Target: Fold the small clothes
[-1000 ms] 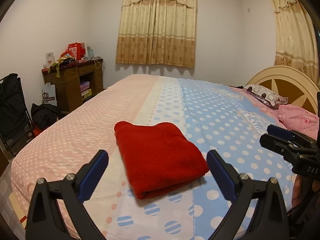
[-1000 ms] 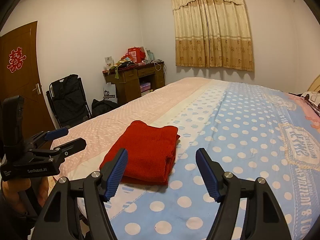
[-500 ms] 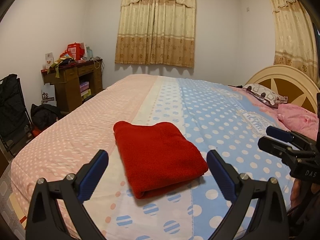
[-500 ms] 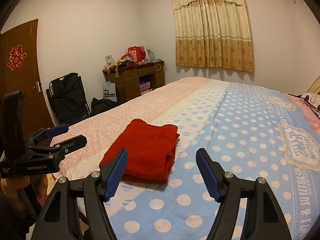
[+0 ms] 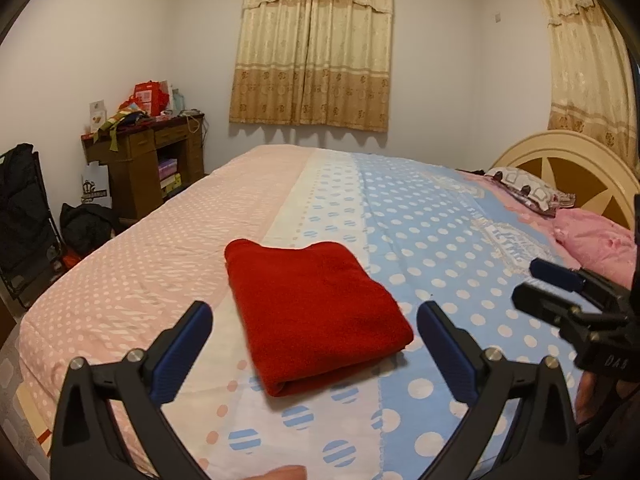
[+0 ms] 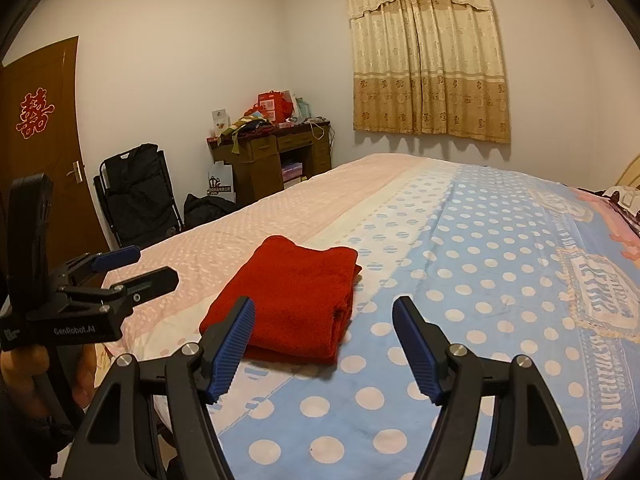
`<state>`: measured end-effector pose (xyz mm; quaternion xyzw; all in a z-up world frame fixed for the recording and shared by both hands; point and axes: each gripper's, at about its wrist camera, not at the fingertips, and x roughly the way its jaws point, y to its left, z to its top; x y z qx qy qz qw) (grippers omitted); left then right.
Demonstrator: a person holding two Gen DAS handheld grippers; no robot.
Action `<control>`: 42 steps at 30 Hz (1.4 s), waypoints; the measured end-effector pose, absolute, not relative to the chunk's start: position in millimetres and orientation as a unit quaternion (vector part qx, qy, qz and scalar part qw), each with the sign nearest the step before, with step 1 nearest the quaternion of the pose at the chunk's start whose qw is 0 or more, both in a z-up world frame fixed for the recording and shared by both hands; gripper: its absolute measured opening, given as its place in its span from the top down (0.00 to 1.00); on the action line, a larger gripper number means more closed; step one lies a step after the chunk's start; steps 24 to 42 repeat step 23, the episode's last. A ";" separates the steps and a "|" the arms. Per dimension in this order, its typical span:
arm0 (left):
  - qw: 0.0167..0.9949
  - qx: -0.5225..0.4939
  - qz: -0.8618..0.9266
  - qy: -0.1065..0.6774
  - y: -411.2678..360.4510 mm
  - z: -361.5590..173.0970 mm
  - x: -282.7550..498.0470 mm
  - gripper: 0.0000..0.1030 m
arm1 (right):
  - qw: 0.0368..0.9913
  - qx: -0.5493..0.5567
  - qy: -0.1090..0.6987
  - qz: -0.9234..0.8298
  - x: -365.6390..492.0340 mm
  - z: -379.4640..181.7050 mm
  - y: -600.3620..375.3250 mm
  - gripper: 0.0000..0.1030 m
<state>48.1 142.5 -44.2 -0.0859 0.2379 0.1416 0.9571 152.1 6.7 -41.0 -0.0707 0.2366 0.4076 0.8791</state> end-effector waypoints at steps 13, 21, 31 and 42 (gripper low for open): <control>0.953 -0.075 0.166 0.241 146.8 -47.7 50.2 0.00 | 0.875 -0.080 0.238 0.413 145.4 -46.8 12.0 0.30; 0.957 -0.078 0.162 0.228 148.9 -49.3 46.8 0.00 | 0.871 -0.085 0.245 0.418 141.8 -54.3 14.7 0.30; 0.958 -0.071 0.161 0.228 146.6 -49.0 48.0 0.00 | 0.870 -0.085 0.247 0.419 141.5 -55.9 15.1 0.30; 0.958 -0.071 0.161 0.228 146.6 -49.0 48.0 0.00 | 0.870 -0.085 0.247 0.419 141.5 -55.9 15.1 0.30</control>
